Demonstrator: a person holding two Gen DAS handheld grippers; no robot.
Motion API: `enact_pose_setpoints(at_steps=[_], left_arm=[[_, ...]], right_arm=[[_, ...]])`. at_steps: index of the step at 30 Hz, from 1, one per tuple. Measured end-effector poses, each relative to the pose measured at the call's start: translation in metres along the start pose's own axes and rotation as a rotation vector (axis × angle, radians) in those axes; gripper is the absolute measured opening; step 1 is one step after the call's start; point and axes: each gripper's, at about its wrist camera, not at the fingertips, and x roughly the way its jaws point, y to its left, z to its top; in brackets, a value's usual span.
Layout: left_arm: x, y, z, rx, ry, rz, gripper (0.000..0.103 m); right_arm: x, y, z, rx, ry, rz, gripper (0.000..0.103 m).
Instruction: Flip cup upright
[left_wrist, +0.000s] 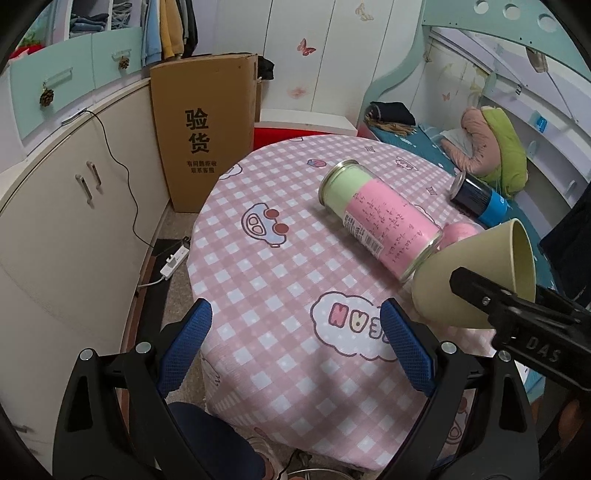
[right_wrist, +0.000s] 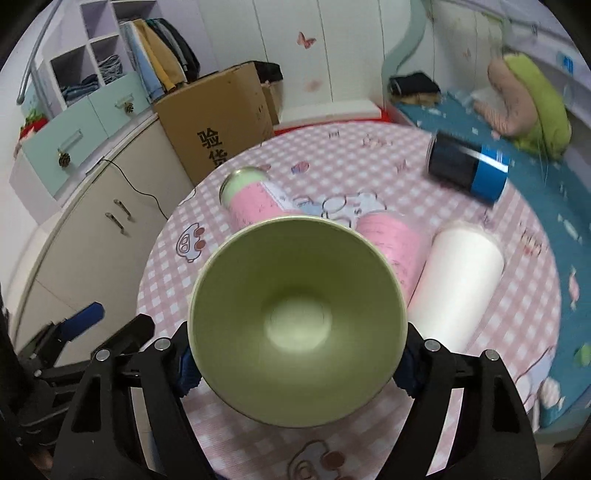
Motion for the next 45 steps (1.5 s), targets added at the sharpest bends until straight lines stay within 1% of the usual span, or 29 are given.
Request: enact_pose_setpoints(at_steps=[3,9,19,23,25,27,34,41,45], left_arm=[[-0.001,-0.002,0.000,0.001,0.000,0.005,0.093],[-0.001,-0.005,-0.002,0.008,0.002,0.009,0.093],[0.003,-0.011,-0.008,0.008,0.023,0.026,0.093],[0.001,-0.011,-0.009,0.002,0.026,0.032,0.093],[-0.003,-0.009,-0.010,-0.008,0.021,0.030,0.093],[-0.008,-0.008,-0.009,-0.013,0.012,0.032,0.093],[-0.034,-0.013,-0.012,-0.007,-0.033,0.038,0.093],[-0.074,-0.031,-0.017,0.017,-0.109,0.028,0.093],[-0.105,-0.043,-0.021,0.025,-0.178,0.018,0.093]], right_arm=[[0.005,-0.003,0.000,0.000,0.014,0.006,0.076],[0.002,-0.002,0.001,-0.025,0.012,-0.012,0.076],[0.005,-0.006,-0.005,-0.029,0.024,-0.013,0.076],[0.005,-0.006,-0.006,-0.033,0.015,-0.015,0.076],[0.002,-0.006,-0.006,-0.042,-0.002,-0.028,0.083],[-0.004,-0.006,-0.005,-0.051,-0.029,-0.042,0.085],[-0.025,-0.007,-0.008,-0.057,-0.063,-0.018,0.085],[-0.072,-0.008,-0.019,-0.062,-0.139,0.001,0.087],[-0.110,-0.011,-0.028,-0.064,-0.206,0.002,0.087]])
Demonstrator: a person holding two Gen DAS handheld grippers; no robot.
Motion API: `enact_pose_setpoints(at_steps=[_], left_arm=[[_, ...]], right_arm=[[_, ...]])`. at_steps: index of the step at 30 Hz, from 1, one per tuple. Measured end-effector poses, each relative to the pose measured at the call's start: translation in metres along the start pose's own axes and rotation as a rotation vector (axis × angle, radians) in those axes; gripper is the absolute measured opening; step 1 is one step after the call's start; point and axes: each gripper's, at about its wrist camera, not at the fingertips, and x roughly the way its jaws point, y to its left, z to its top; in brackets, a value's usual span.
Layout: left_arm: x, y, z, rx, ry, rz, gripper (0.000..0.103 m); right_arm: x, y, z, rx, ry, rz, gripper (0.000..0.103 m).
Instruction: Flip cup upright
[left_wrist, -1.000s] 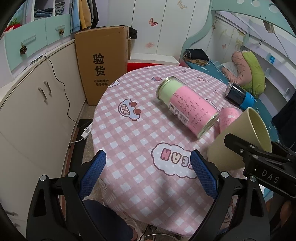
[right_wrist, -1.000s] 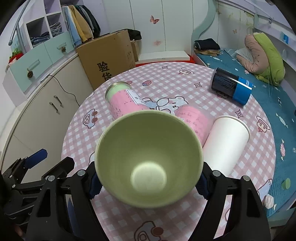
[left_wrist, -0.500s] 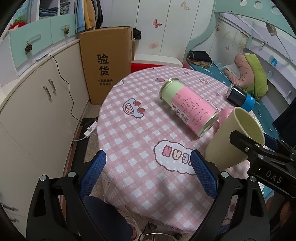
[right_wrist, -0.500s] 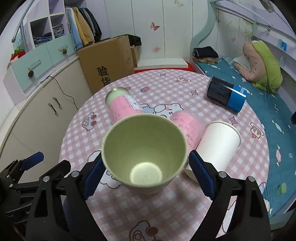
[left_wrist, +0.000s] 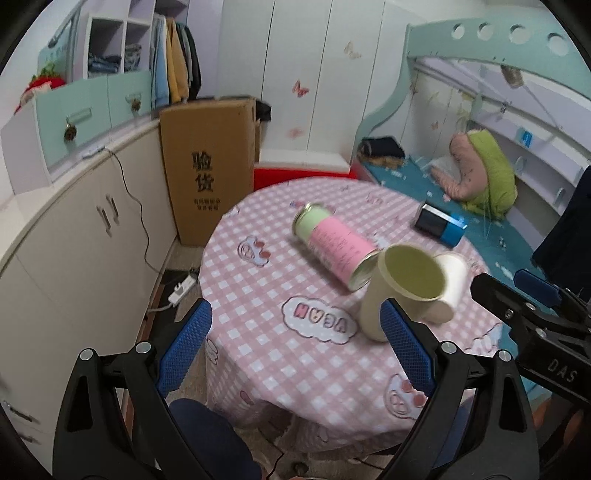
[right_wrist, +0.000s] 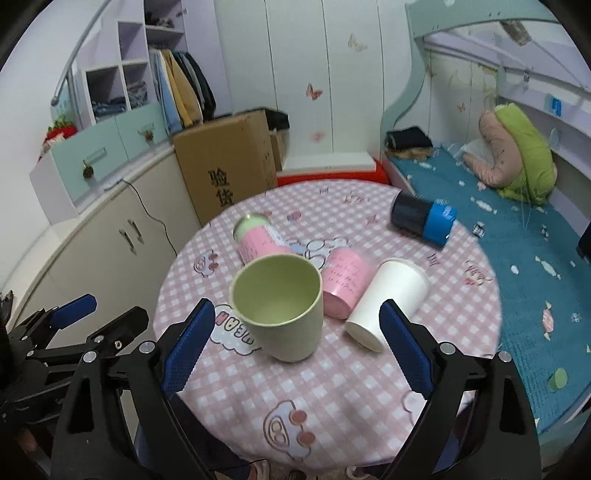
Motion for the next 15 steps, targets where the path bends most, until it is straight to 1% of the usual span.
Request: enact_pose_setpoints(at_steps=[4,5,6,10,12,15], left_arm=[[-0.027,-0.012,0.001,0.016,-0.058,-0.005,0.093],[-0.037,-0.015,0.001,0.020,-0.079,-0.006,0.093],[-0.044,-0.018,0.001,0.023,-0.095,-0.008,0.093],[-0.070,-0.030,0.000,0.044,-0.152,-0.013,0.094],[-0.084,-0.035,-0.002,0.053,-0.181,-0.016,0.094],[-0.101,-0.042,-0.005,0.063,-0.220,-0.011,0.095]], right_arm=[[-0.037,-0.003,-0.002,-0.005,-0.068,-0.008,0.087],[-0.046,-0.004,-0.003,-0.007,-0.084,-0.010,0.089],[-0.057,-0.003,-0.005,-0.012,-0.105,-0.011,0.096],[-0.091,-0.002,-0.010,-0.032,-0.175,-0.005,0.096],[-0.104,-0.001,-0.013,-0.045,-0.196,-0.024,0.096],[-0.122,-0.001,-0.017,-0.048,-0.234,-0.022,0.096]])
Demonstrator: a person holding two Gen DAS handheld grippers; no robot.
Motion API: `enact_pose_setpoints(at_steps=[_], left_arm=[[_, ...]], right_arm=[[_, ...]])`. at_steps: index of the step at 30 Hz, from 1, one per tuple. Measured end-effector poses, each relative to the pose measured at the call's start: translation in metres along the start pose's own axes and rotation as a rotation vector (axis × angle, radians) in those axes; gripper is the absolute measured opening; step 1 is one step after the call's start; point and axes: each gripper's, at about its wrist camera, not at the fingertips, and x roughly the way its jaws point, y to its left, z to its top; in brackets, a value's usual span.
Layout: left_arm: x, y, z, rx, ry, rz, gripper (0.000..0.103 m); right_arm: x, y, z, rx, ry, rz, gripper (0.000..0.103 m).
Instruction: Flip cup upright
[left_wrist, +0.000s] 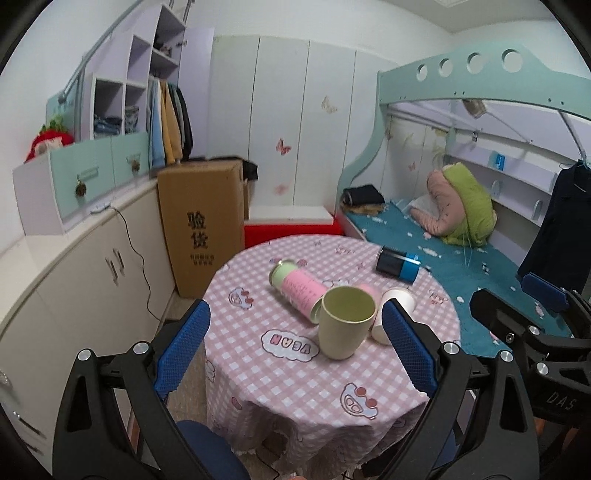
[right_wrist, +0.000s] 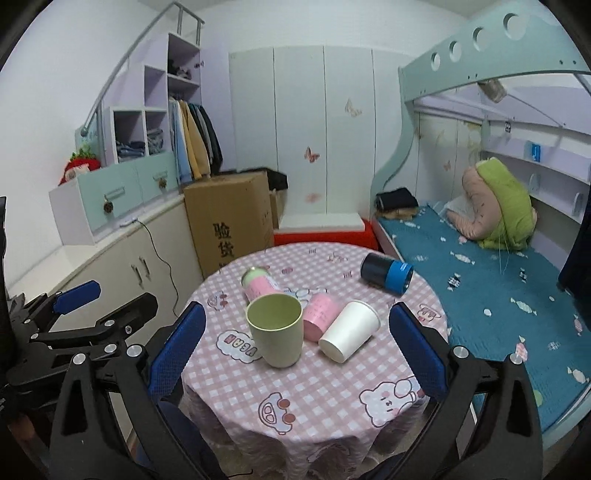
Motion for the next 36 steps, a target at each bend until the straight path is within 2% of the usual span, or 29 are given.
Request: enact_pose_setpoints(at_steps=[8,17,36], left_arm=[[-0.039,-0.013,0.002,0.028,-0.104,0.028,0.095],[-0.058,-0.021,-0.001,0.044,-0.174,0.047,0.095],[-0.066,-0.023,-0.002,0.055,-0.204,0.058,0.095]], right_arm=[[-0.042,0.001,-0.001,-0.019,-0.092,-0.009,0.096],[-0.065,-0.003,-0.007,-0.017,-0.144,-0.012,0.096],[-0.075,-0.008,-0.009,-0.019,-0.170,-0.018,0.096]])
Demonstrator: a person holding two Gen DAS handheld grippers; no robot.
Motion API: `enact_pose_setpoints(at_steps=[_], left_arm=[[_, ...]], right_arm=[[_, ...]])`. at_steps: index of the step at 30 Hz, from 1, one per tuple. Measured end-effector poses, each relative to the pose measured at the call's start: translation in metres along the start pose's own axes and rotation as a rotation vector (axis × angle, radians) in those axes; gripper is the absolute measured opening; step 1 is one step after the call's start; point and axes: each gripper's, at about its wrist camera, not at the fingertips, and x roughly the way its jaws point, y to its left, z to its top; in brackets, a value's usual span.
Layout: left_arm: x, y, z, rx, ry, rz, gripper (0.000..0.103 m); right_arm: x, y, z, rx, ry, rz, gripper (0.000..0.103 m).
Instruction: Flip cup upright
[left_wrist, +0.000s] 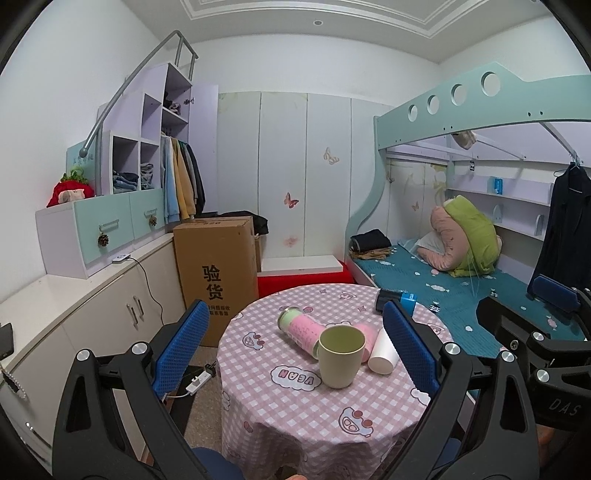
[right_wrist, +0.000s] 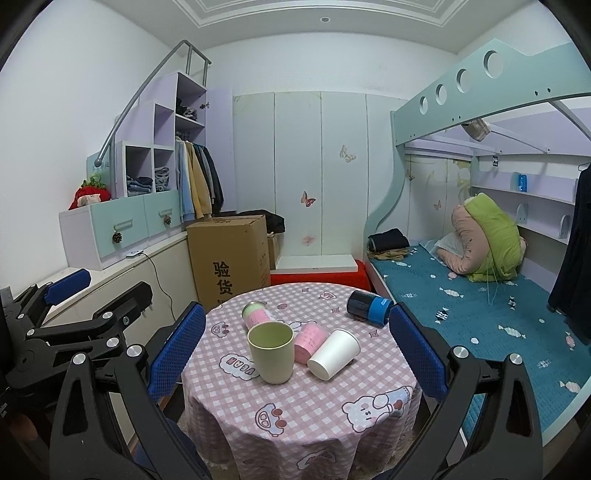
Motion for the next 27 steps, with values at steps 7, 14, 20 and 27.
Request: enact_pose_setpoints(at_steps=[7,14,20,27], left_arm=[[0.0005,0.0005,0.0011,-0.001,0.000,-0.001,0.095],[0.0007,0.0002,0.0015,0.001,0.000,0.001,0.095],[0.0007,0.0008,0.0012,-0.001,0.001,-0.001,0.095],[0.0011,0.0008,0.0014,-0.002,0.000,-0.002,0.095]], right_arm=[[0.0003,-0.0009,0.0014,0.002,0.004,0.002,0.096],[0.0006,-0.0015,0.0017,0.002,0.006,0.003,0.096],[0.0006,-0.0015,0.0020,0.002,0.006,0.003,0.096],[0.0011,-0.0014,0.0030,0.002,0.008,0.004,0.096]])
